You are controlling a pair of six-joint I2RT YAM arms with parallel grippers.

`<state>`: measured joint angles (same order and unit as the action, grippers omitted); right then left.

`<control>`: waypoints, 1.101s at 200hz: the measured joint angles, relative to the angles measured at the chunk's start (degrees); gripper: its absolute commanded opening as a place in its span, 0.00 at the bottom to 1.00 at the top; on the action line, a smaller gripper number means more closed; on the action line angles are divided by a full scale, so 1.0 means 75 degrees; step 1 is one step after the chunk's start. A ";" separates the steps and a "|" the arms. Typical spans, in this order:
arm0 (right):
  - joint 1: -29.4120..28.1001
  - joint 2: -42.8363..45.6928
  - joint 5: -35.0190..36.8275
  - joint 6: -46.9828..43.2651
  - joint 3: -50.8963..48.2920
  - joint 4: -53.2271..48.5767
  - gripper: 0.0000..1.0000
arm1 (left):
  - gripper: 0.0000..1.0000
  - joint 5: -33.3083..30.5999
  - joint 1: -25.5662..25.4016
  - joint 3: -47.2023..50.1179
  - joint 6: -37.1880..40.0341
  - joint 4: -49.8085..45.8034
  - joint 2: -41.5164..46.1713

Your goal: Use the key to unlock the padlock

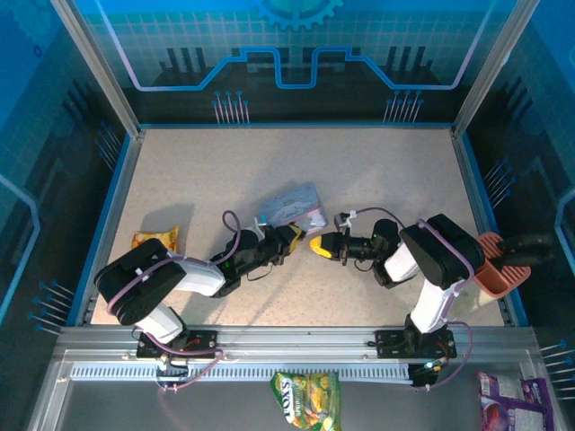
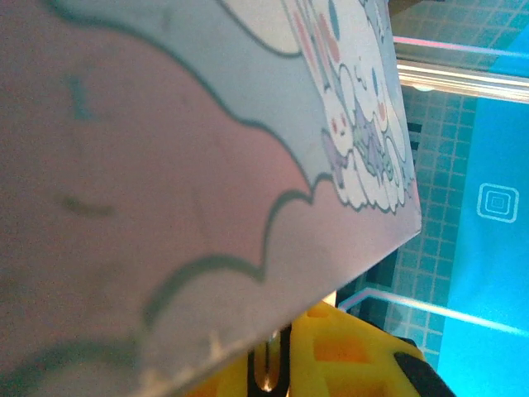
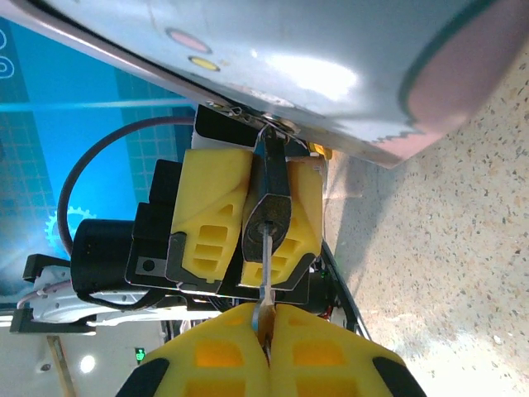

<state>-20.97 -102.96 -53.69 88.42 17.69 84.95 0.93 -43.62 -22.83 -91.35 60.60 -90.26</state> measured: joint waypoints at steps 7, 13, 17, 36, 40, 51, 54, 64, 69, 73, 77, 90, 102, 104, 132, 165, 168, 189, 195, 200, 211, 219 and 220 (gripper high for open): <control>0.0050 -0.0003 -0.0050 -0.0009 0.0000 0.0003 0.00 | 0.00 0.0015 0.0000 -0.0032 0.0000 -0.0003 0.0000; 0.0093 -0.0015 -0.0099 -0.0026 0.0000 0.0017 0.00 | 0.00 0.0041 -0.0003 -0.0052 0.0003 -0.0003 0.0000; 0.0111 -0.0023 -0.0125 -0.0032 0.0000 0.0035 0.00 | 0.00 0.0052 -0.0003 -0.0058 0.0006 -0.0003 0.0000; 0.0154 -0.0122 -0.0175 -0.0085 0.0000 0.0073 0.00 | 0.00 0.0058 -0.0009 -0.0082 0.0029 -0.0052 0.0000; 0.0154 -0.0134 -0.0175 -0.0087 0.0000 0.0073 0.00 | 0.00 0.0061 -0.0009 -0.0082 0.0032 -0.0055 0.0000; 0.0154 -0.0149 -0.0172 -0.0117 -0.0003 0.0085 0.00 | 0.00 0.0064 -0.0009 -0.0082 0.0035 -0.0061 0.0000; 0.0154 -0.0149 -0.0172 -0.0117 -0.0003 0.0085 0.00 | 0.00 0.0064 -0.0009 -0.0082 0.0035 -0.0061 0.0000; 0.0154 -0.0146 -0.0166 -0.0117 -0.0003 0.0087 0.00 | 0.00 0.0064 -0.0009 -0.0082 0.0041 -0.0061 0.0000; 0.0154 -0.0146 -0.0166 -0.0117 -0.0009 0.0087 0.00 | 0.00 0.0064 -0.0009 -0.0085 0.0050 -0.0067 0.0000; 0.0154 -0.0143 -0.0163 -0.0117 -0.0012 0.0087 0.00 | 0.00 0.0073 -0.0009 -0.0085 0.0052 -0.0073 0.0000; 0.0154 -0.0143 -0.0160 -0.0117 -0.0015 0.0087 0.00 | 0.00 0.0076 -0.0009 -0.0085 0.0055 -0.0079 0.0000; 0.0154 -0.0143 -0.0157 -0.0117 -0.0017 0.0087 0.00 | 0.00 0.0085 -0.0009 -0.0096 0.0061 -0.0119 0.0006; 0.0154 -0.0143 -0.0137 -0.0117 -0.0017 0.0087 0.00 | 0.00 0.0085 -0.0009 -0.0102 0.0096 -0.0152 0.0017; 0.0154 -0.0143 -0.0137 -0.0114 -0.0017 0.0087 0.00 | 0.00 0.0085 -0.0009 -0.0108 0.0111 -0.0166 0.0023; 0.0154 -0.0143 -0.0102 -0.0108 -0.0044 0.0087 0.01 | 0.00 0.0087 -0.0009 -0.0154 0.0230 -0.0361 0.0090; 0.0154 -0.0102 -0.0099 -0.0012 -0.0064 0.0064 0.04 | 0.00 0.0117 -0.0015 -0.0169 0.0361 -0.0513 0.0160; 0.0154 -0.0102 -0.0096 0.0006 -0.0064 0.0067 0.04 | 0.00 0.0114 -0.0015 -0.0172 0.0376 -0.0513 0.0163; 0.0154 -0.0102 -0.0061 0.0055 -0.0093 0.0064 0.06 | 0.00 0.0117 -0.0023 -0.0195 0.0405 -0.0577 0.0172; 0.0154 -0.0102 -0.0044 0.0067 -0.0105 0.0058 0.07 | 0.00 0.0122 -0.0023 -0.0198 0.0420 -0.0592 0.0172; 0.0154 -0.0102 -0.0035 0.0076 -0.0108 0.0055 0.07 | 0.00 0.0125 -0.0026 -0.0204 0.0428 -0.0609 0.0172; 0.0154 -0.0102 0.0009 0.0093 -0.0117 0.0052 0.08 | 0.00 0.0125 -0.0029 -0.0245 0.0449 -0.0659 0.0172; 0.0154 -0.0102 0.0050 0.0102 -0.0117 0.0050 0.08 | 0.00 0.0119 -0.0029 -0.0268 0.0460 -0.0685 0.0172; 0.0154 -0.0102 0.0055 0.0105 -0.0117 0.0047 0.08 | 0.00 0.0119 -0.0029 -0.0271 0.0460 -0.0688 0.0172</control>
<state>-19.81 -103.72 -53.28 89.21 16.82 85.30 1.83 -43.83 -24.86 -87.90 55.44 -88.97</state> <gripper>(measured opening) 0.079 0.129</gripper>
